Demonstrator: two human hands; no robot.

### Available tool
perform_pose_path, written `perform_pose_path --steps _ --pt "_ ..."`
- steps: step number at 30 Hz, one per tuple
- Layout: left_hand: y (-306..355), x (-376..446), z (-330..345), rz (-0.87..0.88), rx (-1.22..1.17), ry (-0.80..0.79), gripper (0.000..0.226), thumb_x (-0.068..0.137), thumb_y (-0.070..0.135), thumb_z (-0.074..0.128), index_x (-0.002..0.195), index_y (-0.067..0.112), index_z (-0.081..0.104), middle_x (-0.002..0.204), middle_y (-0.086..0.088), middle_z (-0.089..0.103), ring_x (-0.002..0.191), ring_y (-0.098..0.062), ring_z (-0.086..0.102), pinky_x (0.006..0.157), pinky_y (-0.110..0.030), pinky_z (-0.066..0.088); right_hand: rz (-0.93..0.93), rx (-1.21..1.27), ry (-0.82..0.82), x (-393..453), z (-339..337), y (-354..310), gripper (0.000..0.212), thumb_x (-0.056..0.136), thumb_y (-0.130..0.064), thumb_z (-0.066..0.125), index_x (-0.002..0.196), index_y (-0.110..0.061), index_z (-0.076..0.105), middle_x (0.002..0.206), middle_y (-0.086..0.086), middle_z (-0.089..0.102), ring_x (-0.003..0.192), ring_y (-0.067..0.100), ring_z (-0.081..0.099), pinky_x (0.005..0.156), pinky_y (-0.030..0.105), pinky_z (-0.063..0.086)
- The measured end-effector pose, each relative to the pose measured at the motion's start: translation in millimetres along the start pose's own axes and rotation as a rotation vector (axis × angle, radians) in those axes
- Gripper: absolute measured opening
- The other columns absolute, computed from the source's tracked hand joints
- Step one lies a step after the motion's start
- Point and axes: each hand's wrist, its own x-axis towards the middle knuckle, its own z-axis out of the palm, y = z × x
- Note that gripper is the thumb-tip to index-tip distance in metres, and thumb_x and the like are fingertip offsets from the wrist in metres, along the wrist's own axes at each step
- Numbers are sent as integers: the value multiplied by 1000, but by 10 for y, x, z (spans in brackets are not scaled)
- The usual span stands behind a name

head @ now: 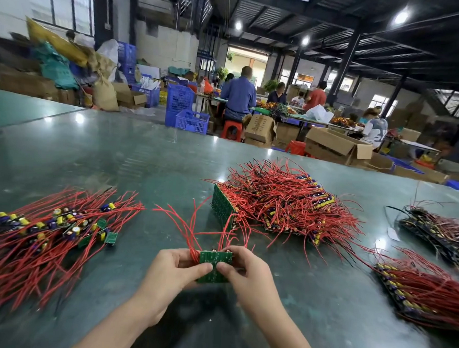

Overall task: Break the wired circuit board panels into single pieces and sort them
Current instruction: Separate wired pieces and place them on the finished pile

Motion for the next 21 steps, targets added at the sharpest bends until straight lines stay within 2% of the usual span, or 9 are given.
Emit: perform_pose_path --steps 5,10,14,17,21 --pt "1 1 14 4 -1 -46 20 73 -8 72 89 4 74 85 -9 75 73 -11 70 62 -17 53 4 -4 -24 43 -13 25 18 84 -9 67 101 -13 68 92 -3 71 85 8 64 76 15 46" --pt "-20 12 21 13 65 -21 23 69 -15 72 83 3 73 81 -11 75 70 -12 70 62 -17 53 50 50 -77 53 7 59 17 84 -6 67 95 -19 67 92 -4 71 88 11 66 85 25 51" --pt "-3 -4 8 41 142 -61 26 70 -10 74 90 6 73 86 -8 75 81 -17 71 78 -28 56 65 109 -93 55 -14 70 26 83 -4 66 83 -30 63 83 -9 70 78 -1 64 80 18 50" --pt "1 -14 -15 44 167 -69 28 71 -11 73 92 7 72 87 -8 75 85 -20 70 83 -34 55 71 103 -77 55 -4 80 21 83 -7 68 87 -28 64 86 -6 71 79 2 64 82 22 52" --pt "4 -1 -36 26 187 -120 27 74 -16 68 94 4 70 89 -9 75 84 -18 70 82 -29 56 55 92 -121 52 -30 62 20 83 -5 67 91 -23 65 89 -2 71 82 8 64 85 30 51"
